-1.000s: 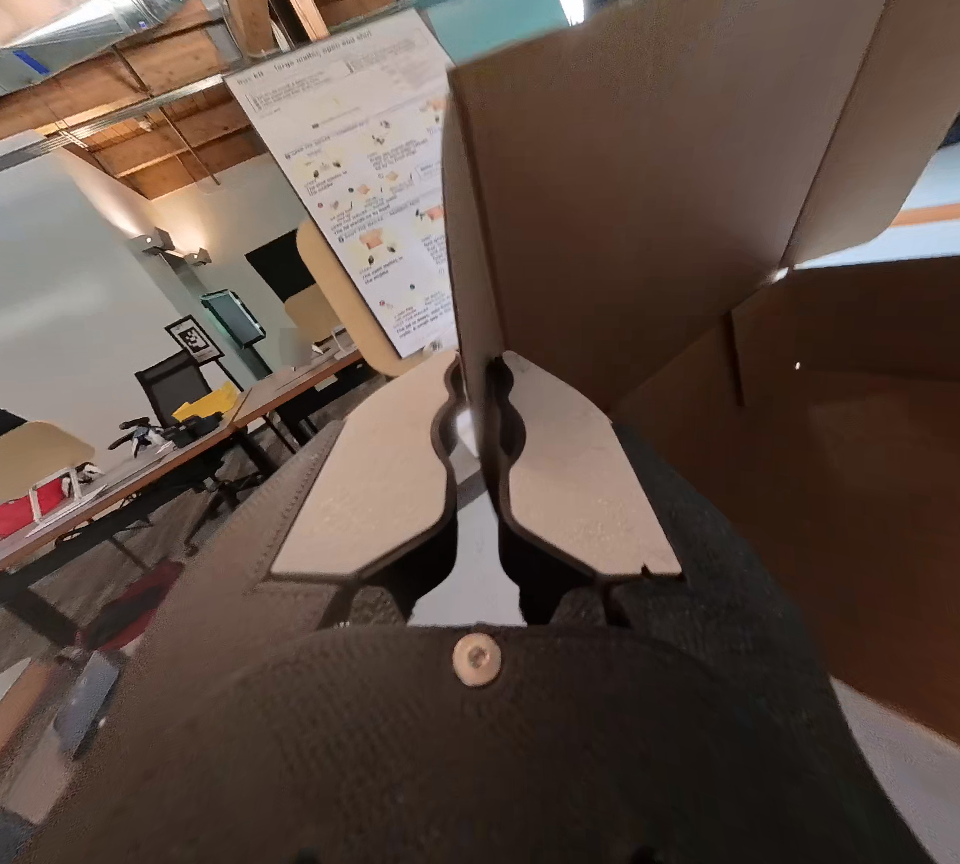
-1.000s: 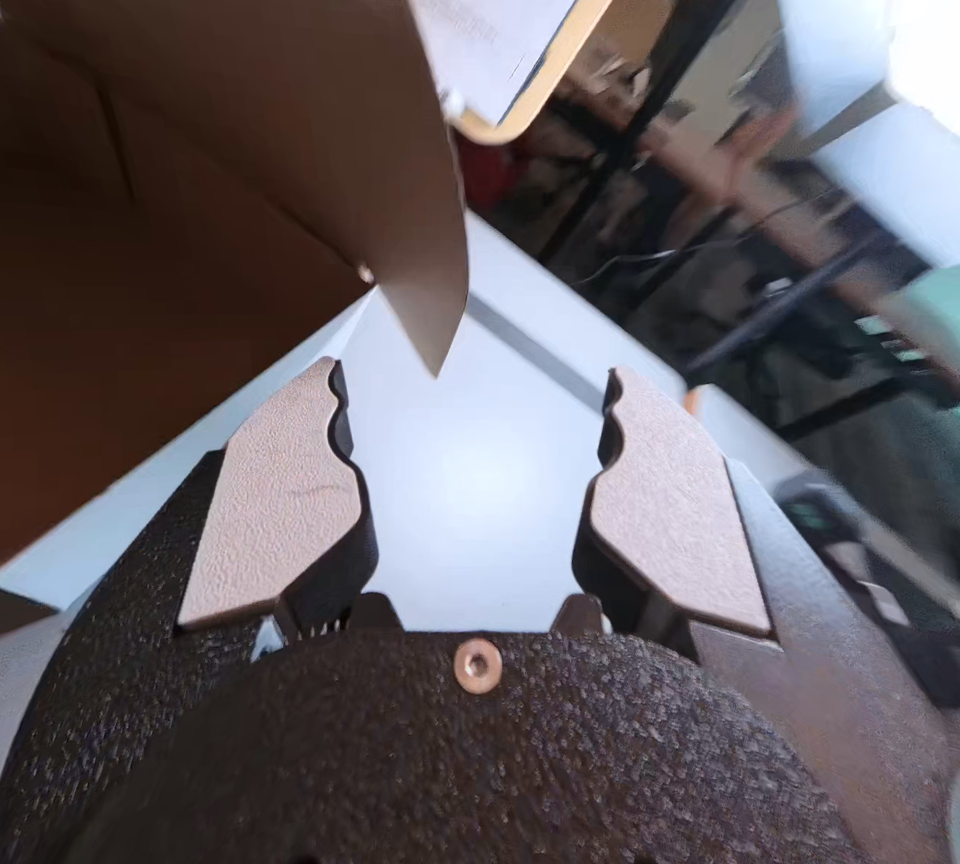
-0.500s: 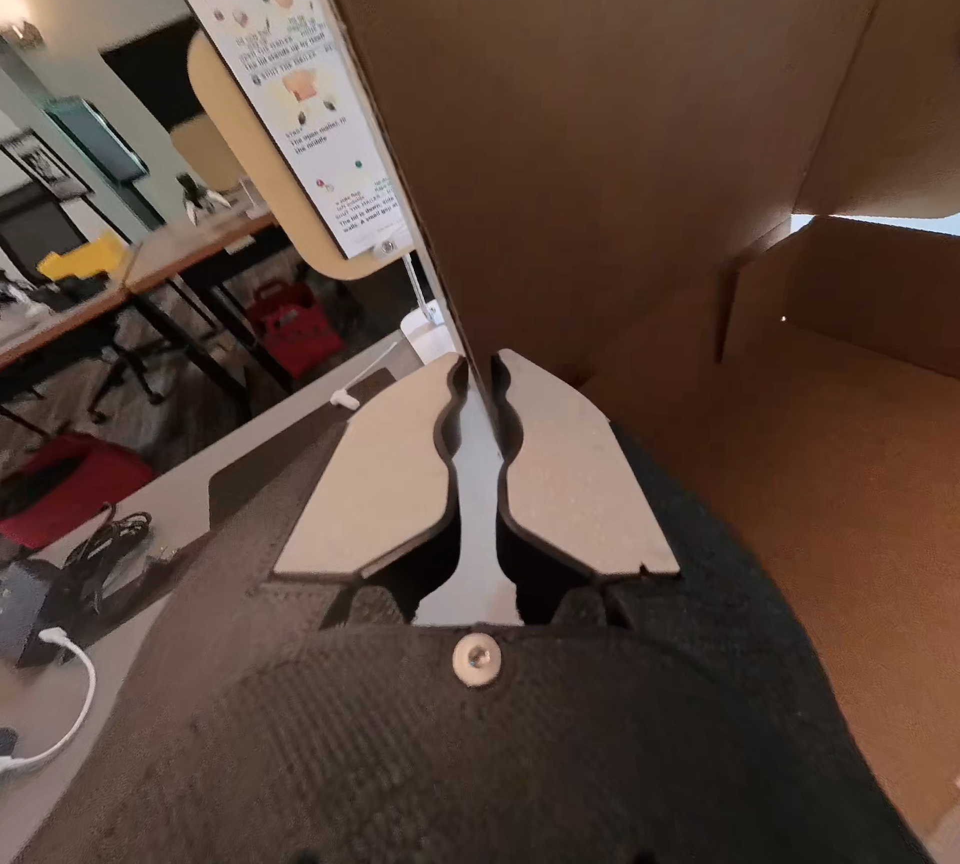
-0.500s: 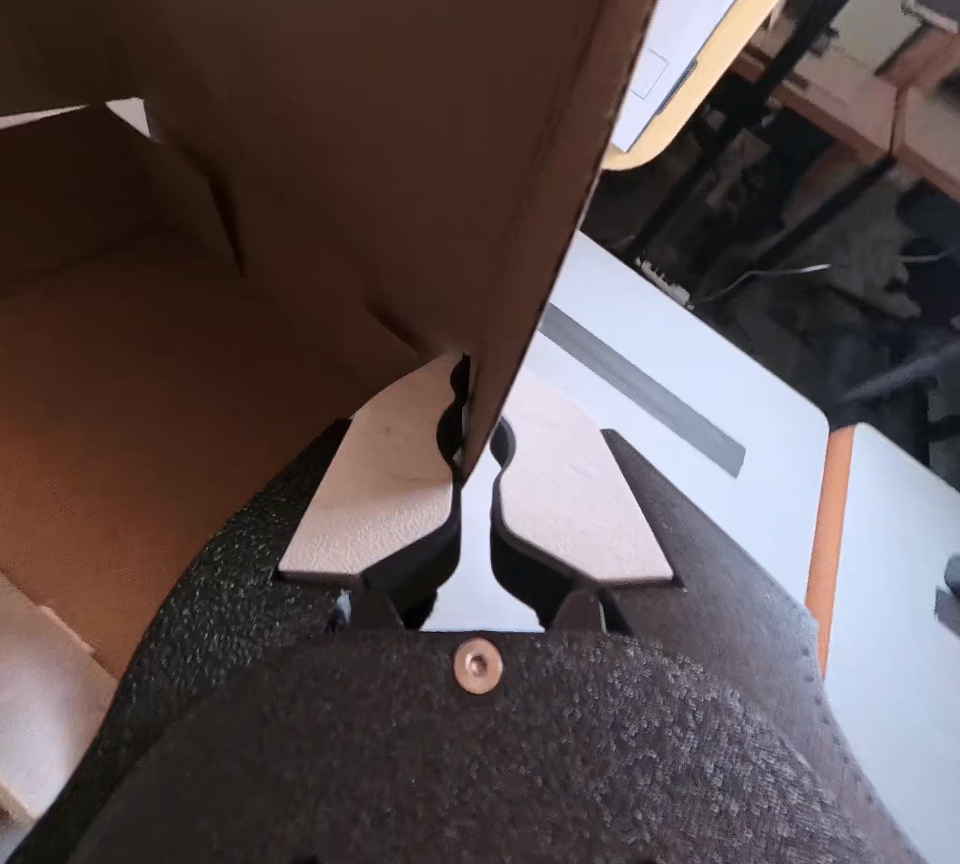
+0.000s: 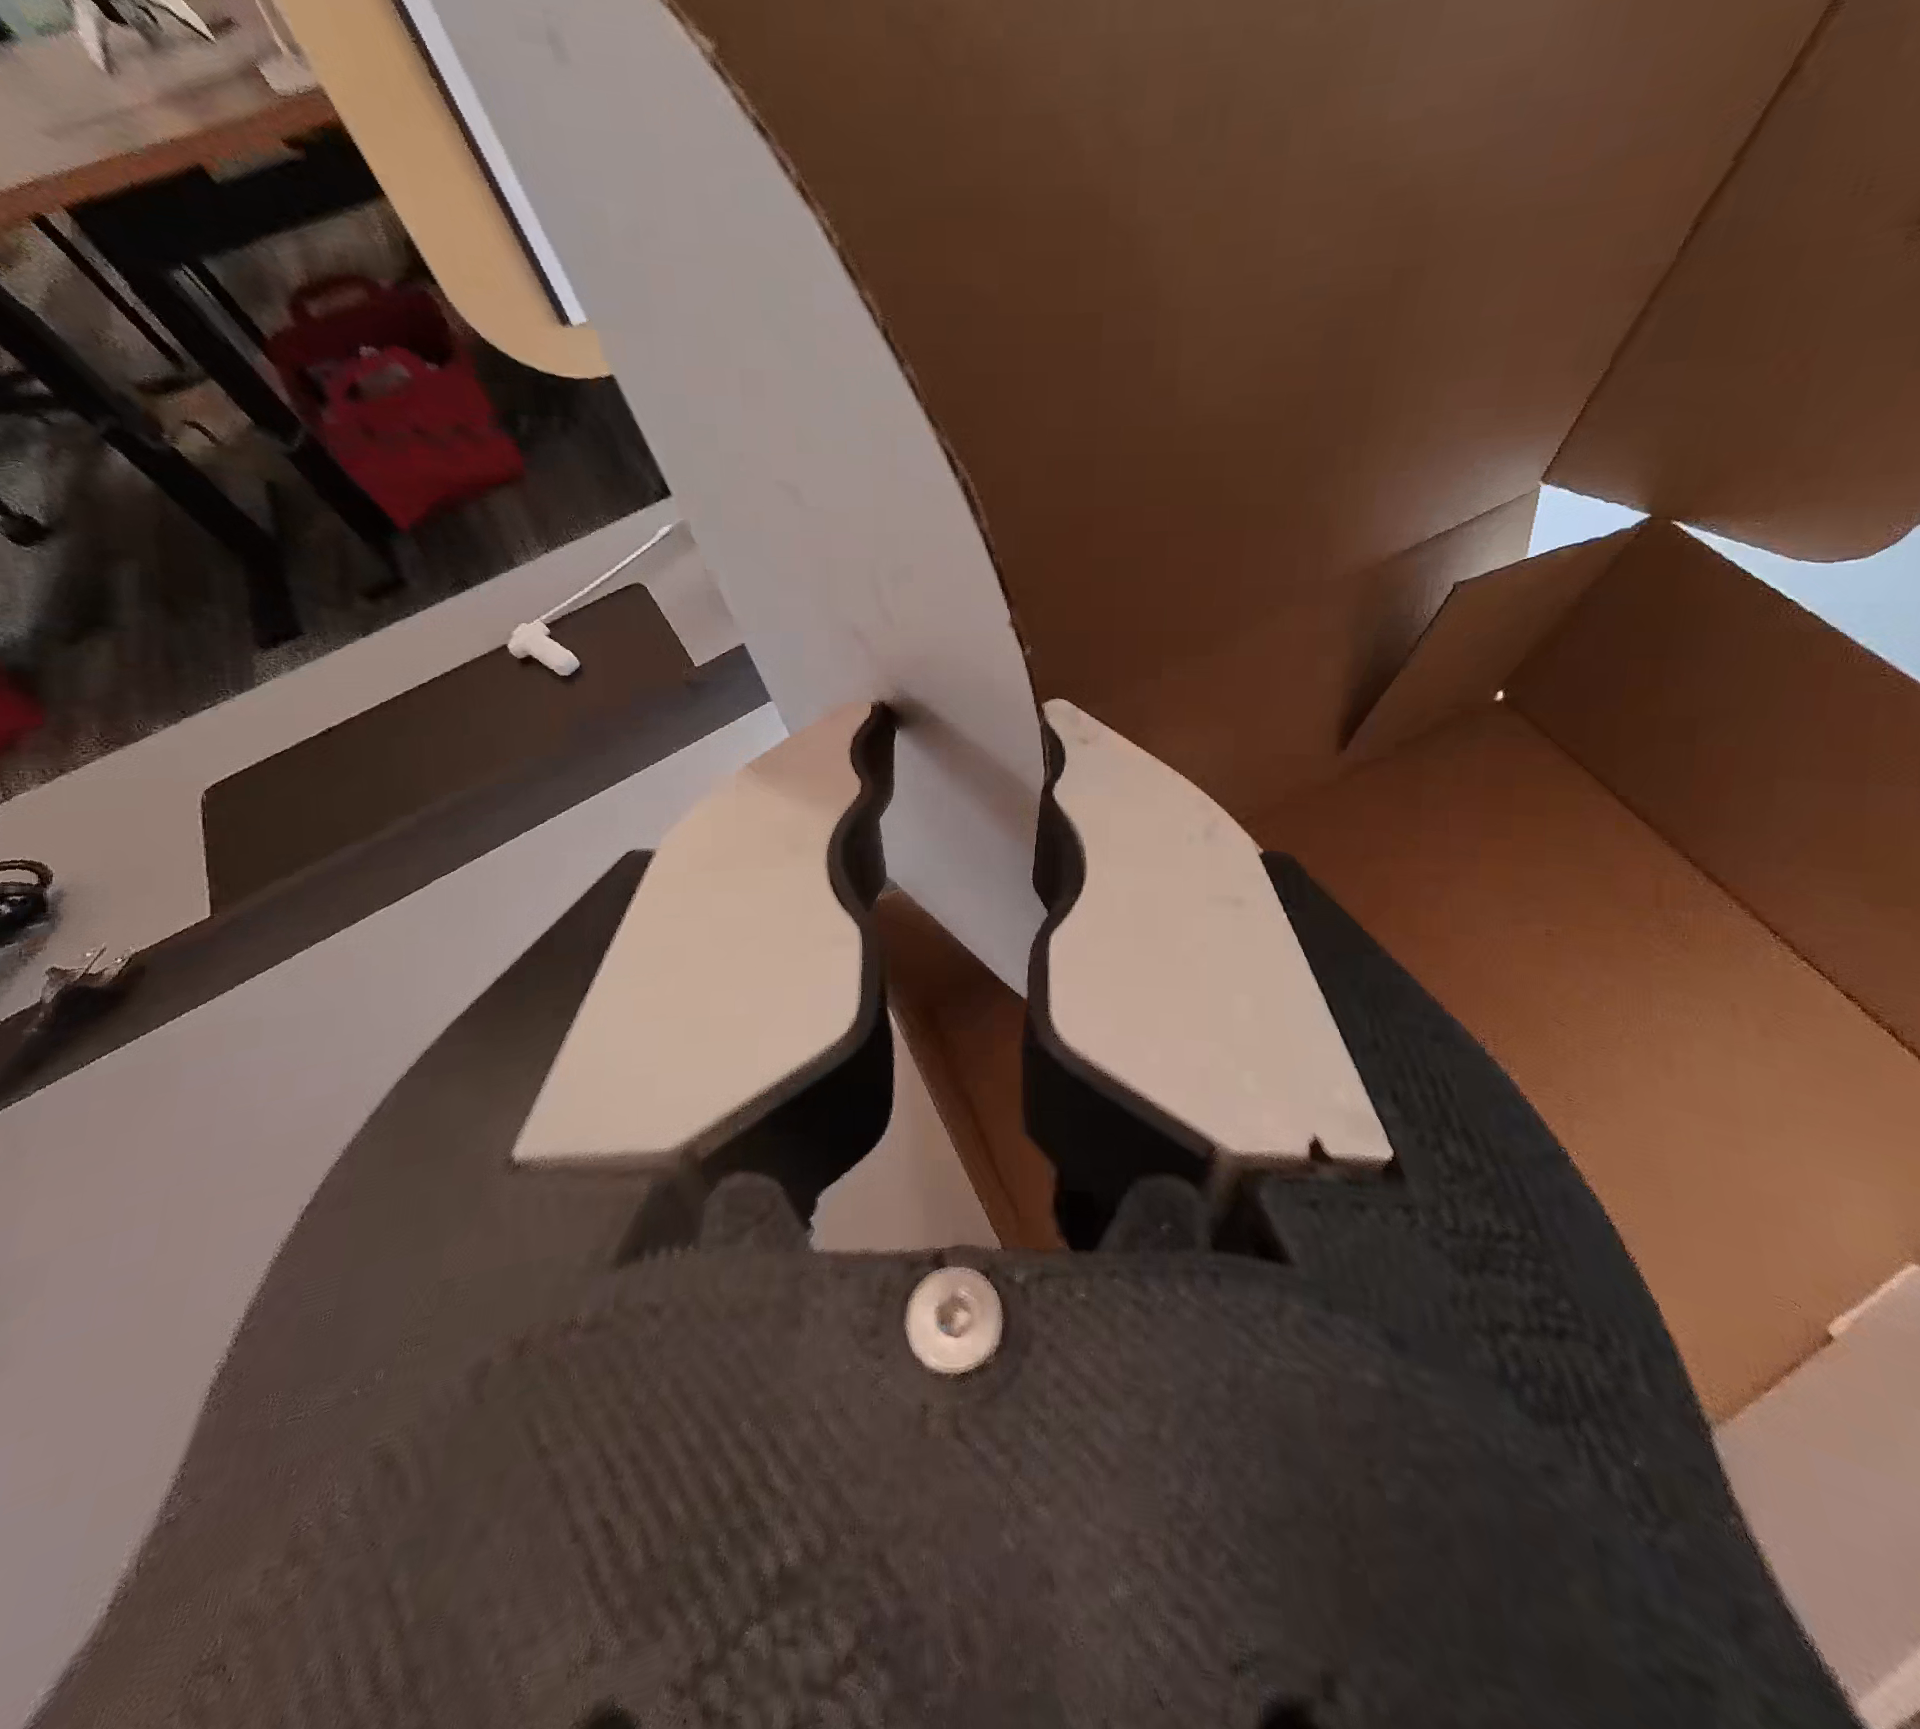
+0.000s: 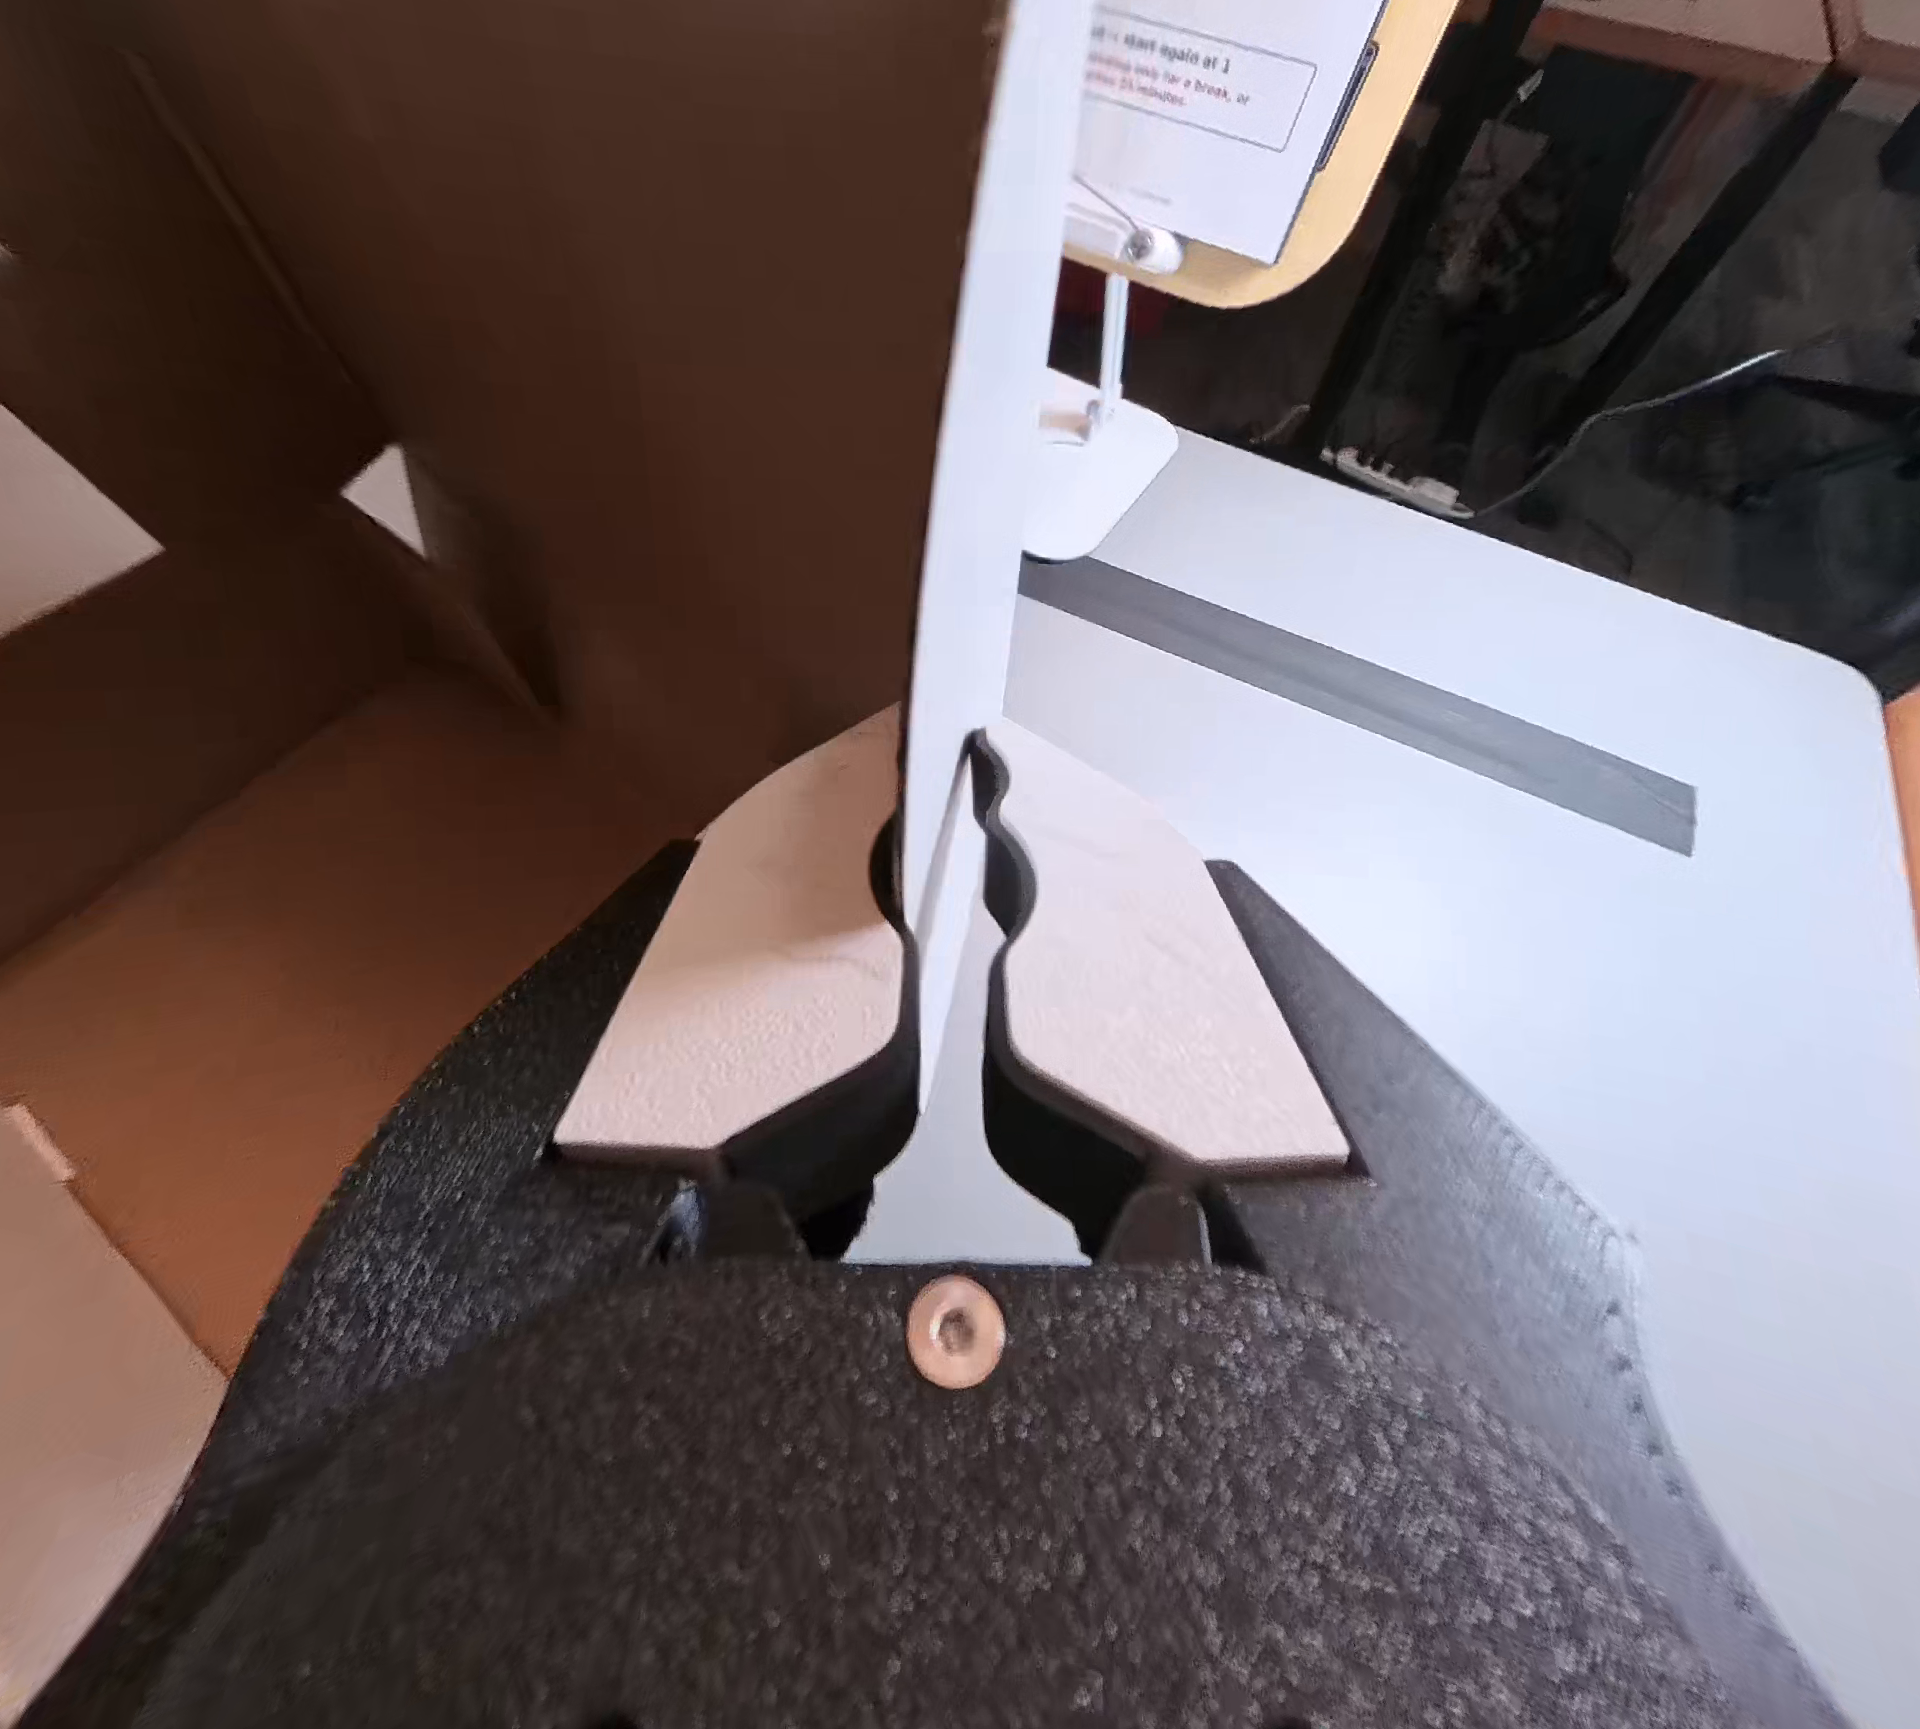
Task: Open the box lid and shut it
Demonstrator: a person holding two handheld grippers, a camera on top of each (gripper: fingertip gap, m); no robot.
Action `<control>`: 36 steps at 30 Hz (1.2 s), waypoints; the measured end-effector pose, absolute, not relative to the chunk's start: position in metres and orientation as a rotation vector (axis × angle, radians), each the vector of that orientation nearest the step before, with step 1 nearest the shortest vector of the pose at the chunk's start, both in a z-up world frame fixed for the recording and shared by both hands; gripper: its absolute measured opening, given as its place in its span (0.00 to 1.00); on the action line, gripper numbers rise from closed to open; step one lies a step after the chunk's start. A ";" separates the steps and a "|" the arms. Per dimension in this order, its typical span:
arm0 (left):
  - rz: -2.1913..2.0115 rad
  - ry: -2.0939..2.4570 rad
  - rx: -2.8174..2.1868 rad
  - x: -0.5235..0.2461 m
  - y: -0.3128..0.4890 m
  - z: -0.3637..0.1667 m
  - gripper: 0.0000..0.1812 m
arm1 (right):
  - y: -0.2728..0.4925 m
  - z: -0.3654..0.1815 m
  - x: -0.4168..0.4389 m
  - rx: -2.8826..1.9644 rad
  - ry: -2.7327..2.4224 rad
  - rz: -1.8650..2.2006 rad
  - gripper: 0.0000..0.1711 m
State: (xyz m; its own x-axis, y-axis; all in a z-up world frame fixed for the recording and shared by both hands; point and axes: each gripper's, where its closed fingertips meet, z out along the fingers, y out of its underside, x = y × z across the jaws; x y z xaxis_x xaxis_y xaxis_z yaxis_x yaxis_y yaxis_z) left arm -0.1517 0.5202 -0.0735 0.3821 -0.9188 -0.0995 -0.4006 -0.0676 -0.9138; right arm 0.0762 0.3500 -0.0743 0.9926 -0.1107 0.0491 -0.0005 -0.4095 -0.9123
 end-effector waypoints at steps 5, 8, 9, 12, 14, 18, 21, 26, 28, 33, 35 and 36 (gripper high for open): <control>-0.719 1.120 -1.598 -0.176 0.502 -0.074 0.14 | 0.339 -0.075 0.053 -1.954 0.109 -0.006 0.06; -0.712 1.101 -1.554 -0.186 0.496 -0.075 0.14 | 0.340 -0.071 0.047 -1.913 0.193 0.122 0.08; -0.715 1.092 -1.540 -0.188 0.494 -0.075 0.14 | 0.341 -0.071 0.047 -1.899 0.226 0.151 0.08; -0.743 1.061 -1.500 -0.191 0.487 -0.076 0.14 | 0.340 -0.070 0.045 -1.849 0.294 0.204 0.09; -0.754 1.056 -1.487 -0.188 0.489 -0.074 0.14 | 0.344 -0.068 0.046 -1.848 0.298 0.191 0.10; -0.768 1.094 -1.479 -0.165 0.502 -0.066 0.13 | 0.363 -0.067 0.062 -1.942 0.183 -0.070 0.10; -0.778 1.112 -1.462 -0.149 0.511 -0.061 0.13 | 0.376 -0.078 0.077 -2.040 0.033 -0.358 0.10; -0.781 1.121 -1.444 -0.136 0.526 -0.062 0.14 | 0.396 -0.071 0.087 -2.068 0.034 -0.403 0.11; -0.778 1.131 -1.449 -0.131 0.530 -0.059 0.14 | 0.406 -0.072 0.093 -2.098 0.063 -0.375 0.11; -0.709 1.193 -1.459 -0.120 0.543 -0.067 0.14 | 0.417 -0.082 0.099 -2.141 0.040 -0.454 0.14; -0.713 1.199 -1.426 -0.130 0.535 -0.073 0.14 | 0.405 -0.084 0.097 -2.097 0.019 -0.481 0.12; -0.734 1.195 -1.409 -0.136 0.531 -0.075 0.14 | 0.399 -0.085 0.095 -2.070 0.023 -0.463 0.11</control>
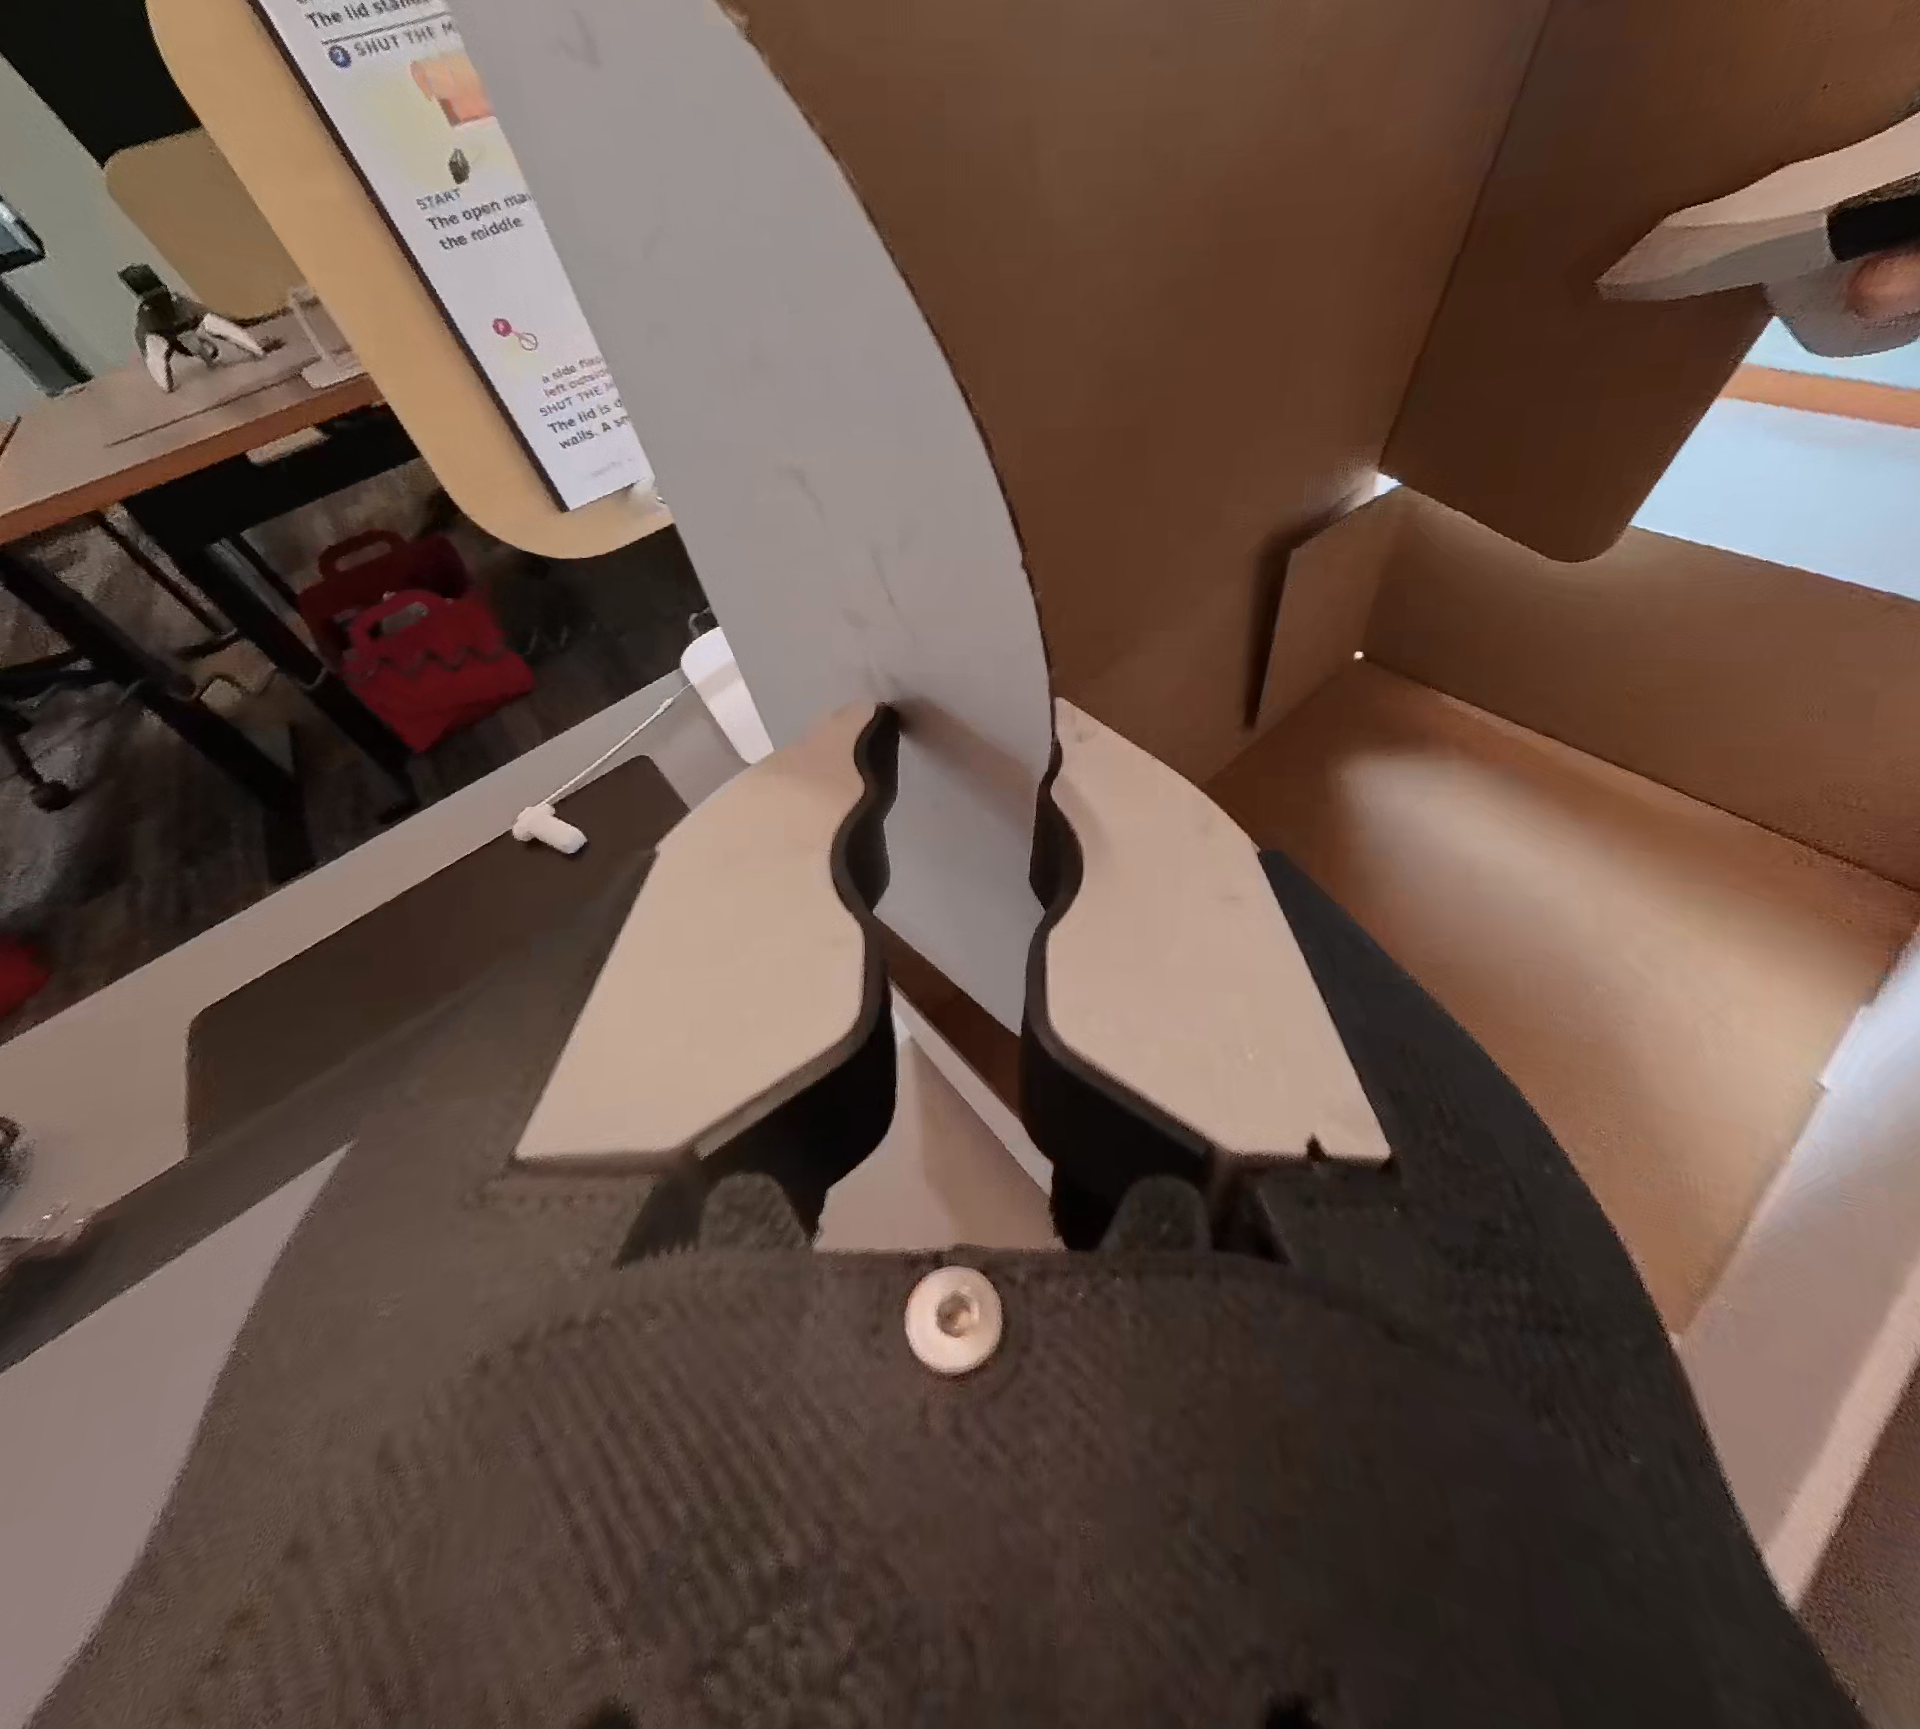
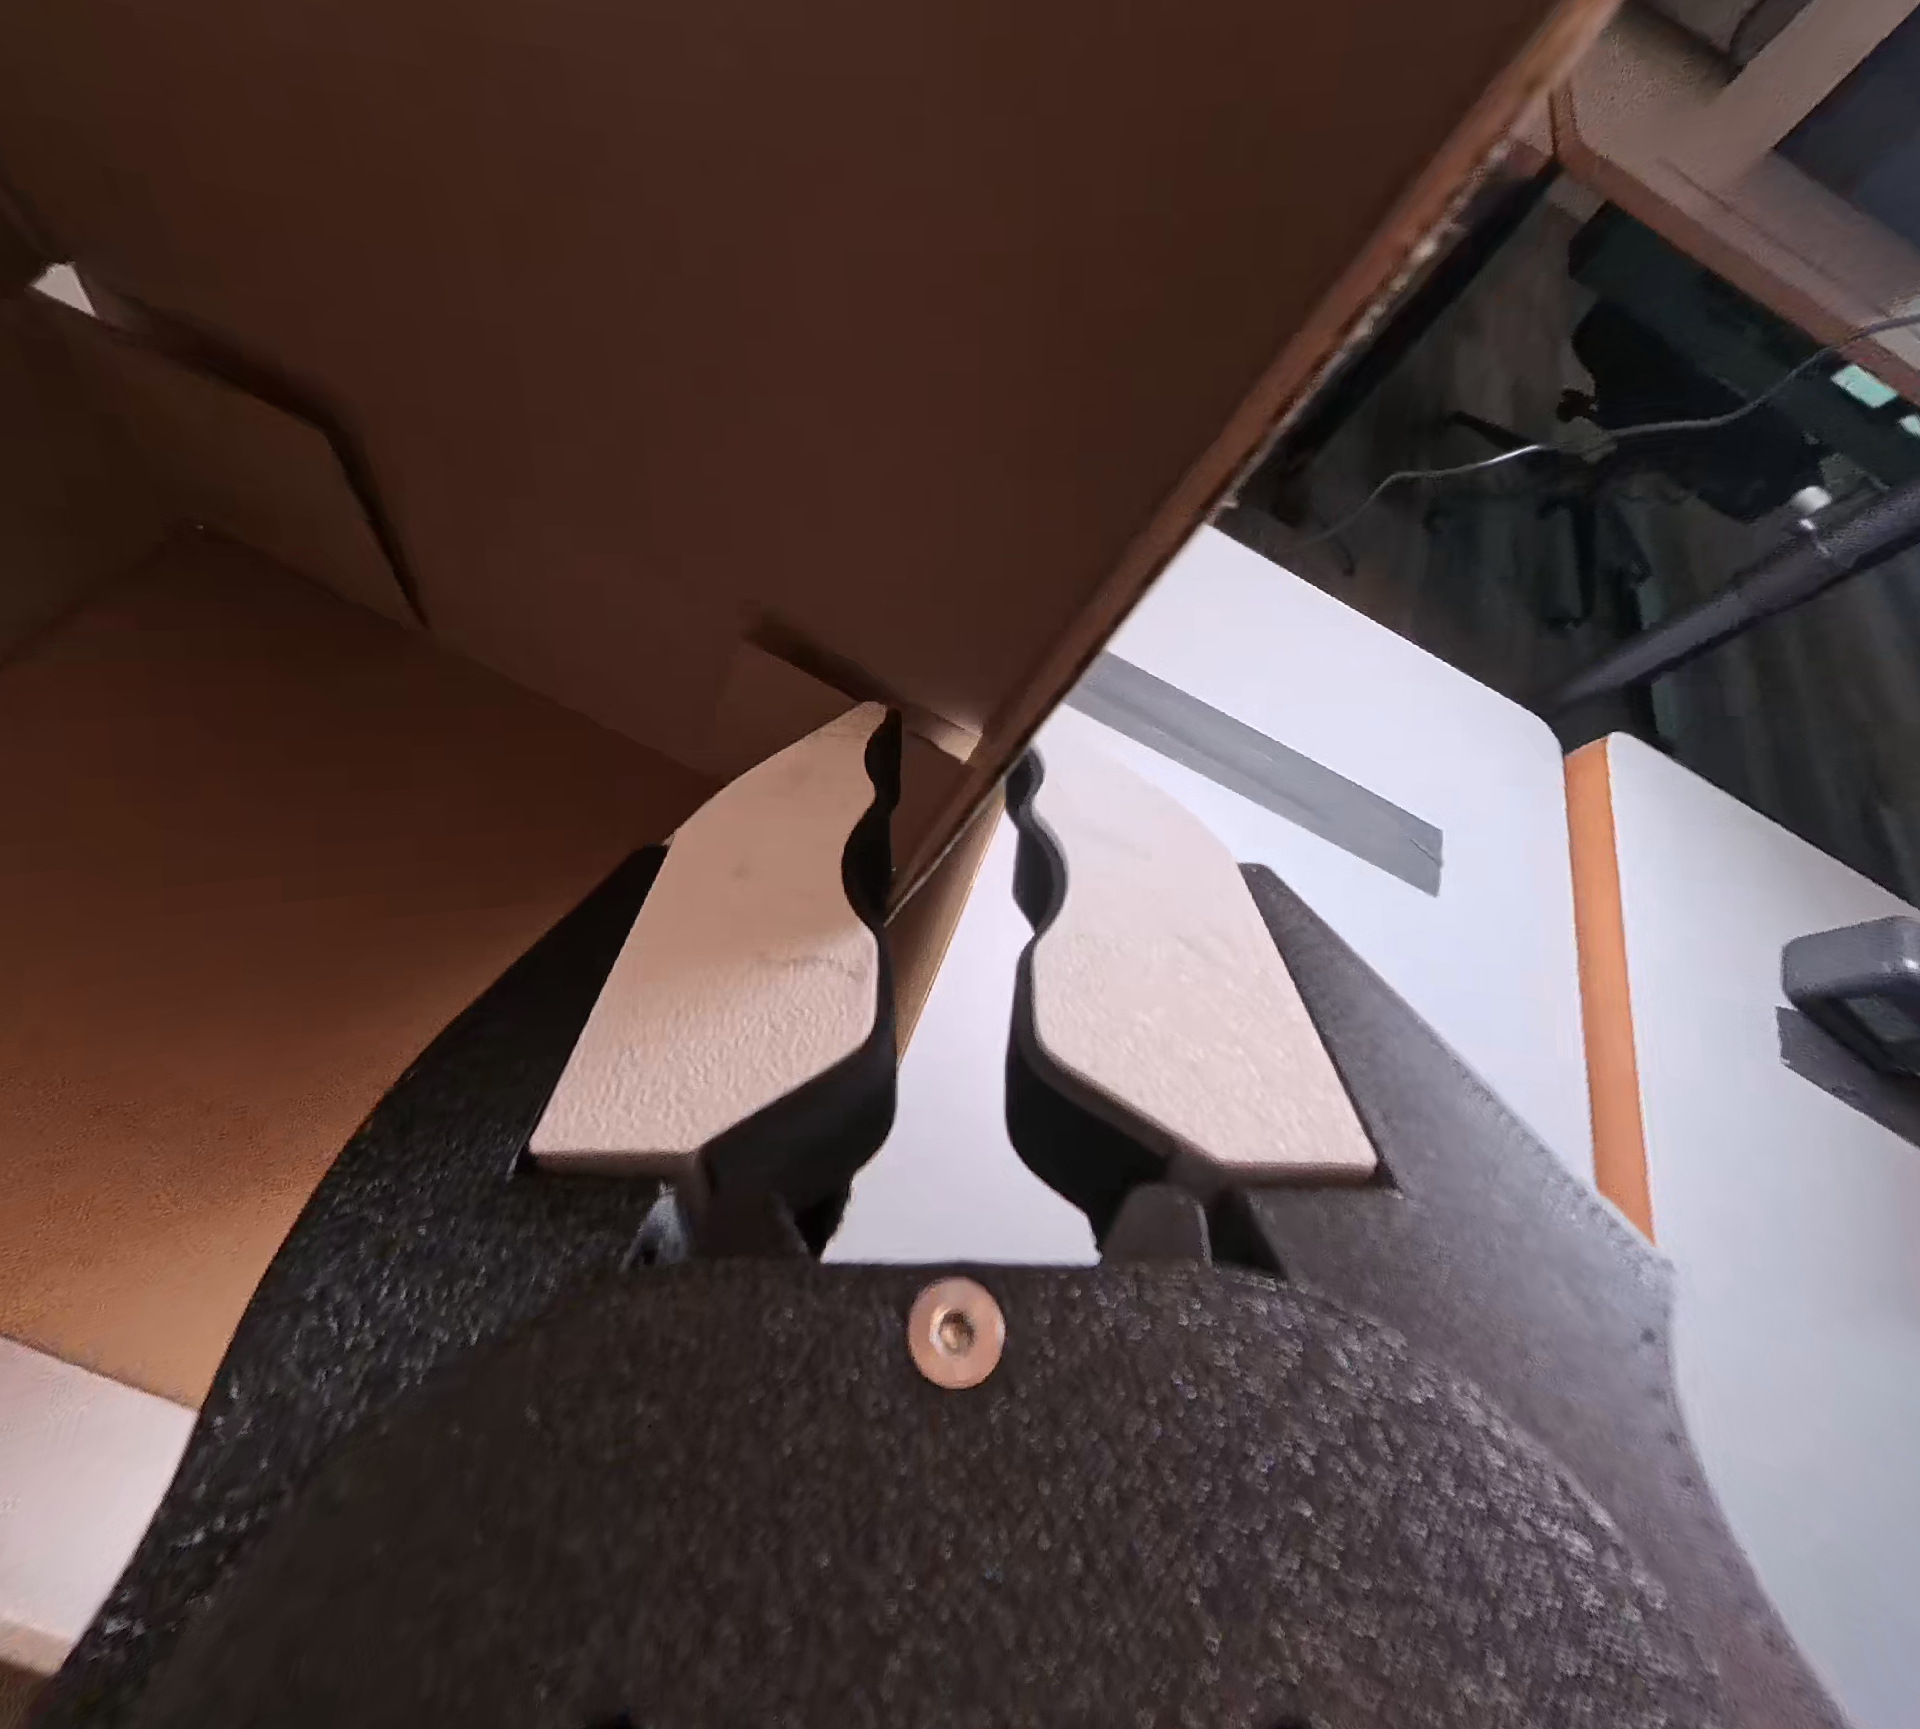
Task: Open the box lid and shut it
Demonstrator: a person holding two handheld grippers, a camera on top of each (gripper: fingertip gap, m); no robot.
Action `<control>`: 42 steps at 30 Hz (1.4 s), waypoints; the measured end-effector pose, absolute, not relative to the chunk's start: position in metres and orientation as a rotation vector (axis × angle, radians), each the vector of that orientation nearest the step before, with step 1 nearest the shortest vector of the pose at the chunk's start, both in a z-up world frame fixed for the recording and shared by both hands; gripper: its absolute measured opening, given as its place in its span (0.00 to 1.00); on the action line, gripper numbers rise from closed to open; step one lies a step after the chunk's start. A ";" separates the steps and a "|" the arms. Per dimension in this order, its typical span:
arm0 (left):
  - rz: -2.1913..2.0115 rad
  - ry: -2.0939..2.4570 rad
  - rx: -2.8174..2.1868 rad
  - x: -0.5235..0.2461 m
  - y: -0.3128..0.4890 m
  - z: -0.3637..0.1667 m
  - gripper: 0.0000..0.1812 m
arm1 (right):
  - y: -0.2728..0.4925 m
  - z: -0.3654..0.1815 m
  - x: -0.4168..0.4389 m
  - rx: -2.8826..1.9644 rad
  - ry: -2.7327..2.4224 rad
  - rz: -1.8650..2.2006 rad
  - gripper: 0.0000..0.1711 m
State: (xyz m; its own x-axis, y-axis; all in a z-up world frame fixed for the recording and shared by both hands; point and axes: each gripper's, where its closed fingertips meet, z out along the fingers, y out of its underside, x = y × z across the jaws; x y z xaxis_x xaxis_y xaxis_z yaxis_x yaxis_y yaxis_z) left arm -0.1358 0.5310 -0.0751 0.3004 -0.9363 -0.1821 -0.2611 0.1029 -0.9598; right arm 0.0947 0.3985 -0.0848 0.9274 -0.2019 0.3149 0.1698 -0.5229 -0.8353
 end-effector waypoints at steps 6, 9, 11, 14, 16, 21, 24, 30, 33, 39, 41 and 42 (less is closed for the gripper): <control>-0.816 1.173 -1.338 -0.168 0.509 -0.090 0.10 | 0.358 -0.096 0.092 -1.976 0.009 -0.421 0.04; -0.807 1.194 -1.326 -0.167 0.502 -0.095 0.13 | 0.351 -0.101 0.084 -1.977 -0.039 -0.454 0.06; -0.796 1.211 -1.342 -0.165 0.500 -0.094 0.14 | 0.350 -0.098 0.080 -1.979 -0.063 -0.462 0.07; -0.825 1.197 -1.341 -0.173 0.496 -0.086 0.18 | 0.343 -0.092 0.075 -1.951 -0.079 -0.398 0.09; -0.817 1.179 -1.329 -0.184 0.495 -0.082 0.22 | 0.335 -0.084 0.074 -1.895 -0.085 -0.373 0.18; -0.908 1.161 -1.314 -0.221 0.474 -0.089 0.27 | 0.289 -0.073 0.055 -1.759 -0.043 -0.216 0.29; -0.917 1.188 -1.343 -0.245 0.464 -0.114 0.29 | 0.256 -0.093 0.033 -1.774 -0.118 -0.136 0.32; -1.086 1.239 -1.463 -0.246 0.442 -0.179 0.35 | 0.229 -0.195 0.005 -2.024 -0.191 0.028 0.47; -1.159 1.298 -1.463 -0.232 0.434 -0.181 0.37 | 0.250 -0.222 0.004 -2.059 -0.225 0.041 0.44; -1.102 1.450 -1.444 -0.219 0.427 -0.188 0.39 | 0.288 -0.226 0.014 -2.077 -0.296 -0.008 0.42; -1.028 1.474 -1.450 -0.209 0.436 -0.198 0.37 | 0.300 -0.225 0.016 -2.064 -0.293 -0.044 0.41; -1.016 1.450 -1.467 -0.203 0.444 -0.198 0.35 | 0.306 -0.224 0.021 -2.056 -0.281 -0.093 0.41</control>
